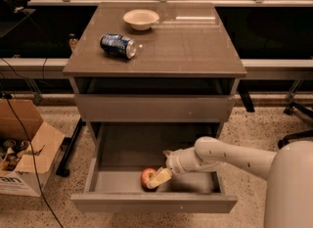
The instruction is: Pick apple from middle drawer and place on counter
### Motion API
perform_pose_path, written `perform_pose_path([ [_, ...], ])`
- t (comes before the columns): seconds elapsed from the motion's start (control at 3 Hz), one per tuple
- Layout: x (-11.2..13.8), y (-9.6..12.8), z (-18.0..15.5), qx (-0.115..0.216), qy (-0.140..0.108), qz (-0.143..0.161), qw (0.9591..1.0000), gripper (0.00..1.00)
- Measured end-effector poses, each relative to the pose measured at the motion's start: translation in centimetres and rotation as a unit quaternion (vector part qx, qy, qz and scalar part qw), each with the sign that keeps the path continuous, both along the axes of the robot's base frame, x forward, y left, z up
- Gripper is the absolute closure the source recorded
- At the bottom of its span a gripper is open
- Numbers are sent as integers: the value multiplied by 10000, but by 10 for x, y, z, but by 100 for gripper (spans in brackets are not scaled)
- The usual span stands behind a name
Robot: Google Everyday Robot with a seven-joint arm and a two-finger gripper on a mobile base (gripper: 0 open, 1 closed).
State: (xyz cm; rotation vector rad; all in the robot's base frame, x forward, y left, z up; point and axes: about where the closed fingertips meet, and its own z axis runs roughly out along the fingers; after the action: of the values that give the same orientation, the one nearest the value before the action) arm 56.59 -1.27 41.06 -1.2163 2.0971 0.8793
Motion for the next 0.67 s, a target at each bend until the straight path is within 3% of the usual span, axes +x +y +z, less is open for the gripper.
perform_pose_path([
  [0.67, -3, 6, -25, -21, 156, -298, 9994, 0],
])
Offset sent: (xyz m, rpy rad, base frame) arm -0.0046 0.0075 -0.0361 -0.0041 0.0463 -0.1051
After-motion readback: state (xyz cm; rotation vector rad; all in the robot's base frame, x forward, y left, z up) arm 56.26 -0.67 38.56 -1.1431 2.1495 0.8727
